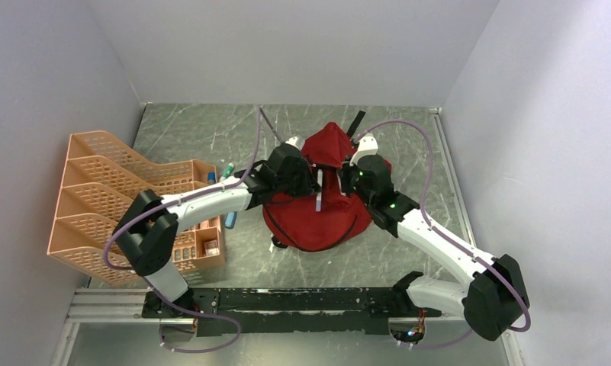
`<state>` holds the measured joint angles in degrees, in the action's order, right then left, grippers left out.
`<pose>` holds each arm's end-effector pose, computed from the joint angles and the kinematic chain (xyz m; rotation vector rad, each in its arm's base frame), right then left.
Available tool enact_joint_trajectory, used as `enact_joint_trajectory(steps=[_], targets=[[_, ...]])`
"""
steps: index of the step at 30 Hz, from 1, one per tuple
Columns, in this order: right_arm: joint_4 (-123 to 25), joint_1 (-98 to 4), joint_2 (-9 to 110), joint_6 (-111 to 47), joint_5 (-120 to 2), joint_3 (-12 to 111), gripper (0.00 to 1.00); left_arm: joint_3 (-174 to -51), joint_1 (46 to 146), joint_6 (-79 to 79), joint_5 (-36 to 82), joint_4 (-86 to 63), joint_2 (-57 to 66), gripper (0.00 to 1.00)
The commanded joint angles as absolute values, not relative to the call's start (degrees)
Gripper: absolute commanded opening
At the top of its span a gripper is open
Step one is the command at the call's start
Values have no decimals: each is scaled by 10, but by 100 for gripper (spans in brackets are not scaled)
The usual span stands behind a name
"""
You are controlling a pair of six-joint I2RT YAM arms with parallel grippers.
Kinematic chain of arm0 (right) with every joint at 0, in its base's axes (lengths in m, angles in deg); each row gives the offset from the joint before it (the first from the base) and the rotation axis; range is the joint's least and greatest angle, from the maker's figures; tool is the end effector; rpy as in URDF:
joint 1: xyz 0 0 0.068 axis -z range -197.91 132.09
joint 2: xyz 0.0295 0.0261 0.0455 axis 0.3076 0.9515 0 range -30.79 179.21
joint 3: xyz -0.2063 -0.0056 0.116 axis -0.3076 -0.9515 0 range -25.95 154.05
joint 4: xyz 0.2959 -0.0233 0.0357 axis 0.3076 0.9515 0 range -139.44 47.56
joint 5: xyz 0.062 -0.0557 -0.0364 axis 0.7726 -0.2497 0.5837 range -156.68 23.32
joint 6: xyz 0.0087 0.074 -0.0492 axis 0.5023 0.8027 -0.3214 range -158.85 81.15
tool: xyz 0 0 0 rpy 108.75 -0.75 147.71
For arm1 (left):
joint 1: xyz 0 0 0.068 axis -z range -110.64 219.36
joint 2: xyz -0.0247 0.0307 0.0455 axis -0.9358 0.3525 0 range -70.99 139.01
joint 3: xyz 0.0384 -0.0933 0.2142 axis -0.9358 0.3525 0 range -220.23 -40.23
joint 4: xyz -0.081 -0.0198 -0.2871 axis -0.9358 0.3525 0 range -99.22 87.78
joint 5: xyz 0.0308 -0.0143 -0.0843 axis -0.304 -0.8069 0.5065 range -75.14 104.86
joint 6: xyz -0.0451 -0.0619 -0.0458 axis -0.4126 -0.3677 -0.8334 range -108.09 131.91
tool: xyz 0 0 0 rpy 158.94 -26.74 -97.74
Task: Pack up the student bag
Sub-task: Place the stationery in the student bag.
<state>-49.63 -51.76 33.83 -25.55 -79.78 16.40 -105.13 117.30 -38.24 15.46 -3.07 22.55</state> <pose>0.3004 0.1798 0.2089 -0.1999 1.9491 0.3205 0.2933 -0.3263 0.1683 -0.0389 2.3515 -0.9369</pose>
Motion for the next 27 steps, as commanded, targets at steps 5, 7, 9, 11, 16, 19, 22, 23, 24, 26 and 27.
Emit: enact_joint_trajectory(steps=[5,7,9,11,16,19,22,23,24,26,27], targets=[[-528,-522,315,-242,-785,173,0,-1107,1188,-398,211,-102,287,5],[-527,-522,313,-242,-783,172,0,-1124,1188,-392,208,-104,301,5],[-524,-521,310,-245,-782,171,0,-1145,1188,-384,203,-103,315,5],[-520,-522,308,-247,-780,170,0,-1169,1185,-377,199,-98,334,5],[-509,-522,298,-246,-770,168,0,-1203,1176,-384,203,-118,374,5],[-508,-522,290,-237,-761,159,0,-1209,1169,-402,206,-146,391,5],[-505,-522,287,-228,-749,153,0,-1202,1161,-424,211,-183,404,5],[-504,-522,287,-226,-744,152,0,-1200,1159,-433,210,-193,407,5],[-503,-522,287,-224,-740,151,0,-1198,1156,-440,209,-207,410,5],[-502,-522,287,-221,-732,150,0,-1196,1151,-452,209,-227,414,5],[-502,-522,288,-220,-727,149,0,-1192,1148,-458,205,-240,415,5]])
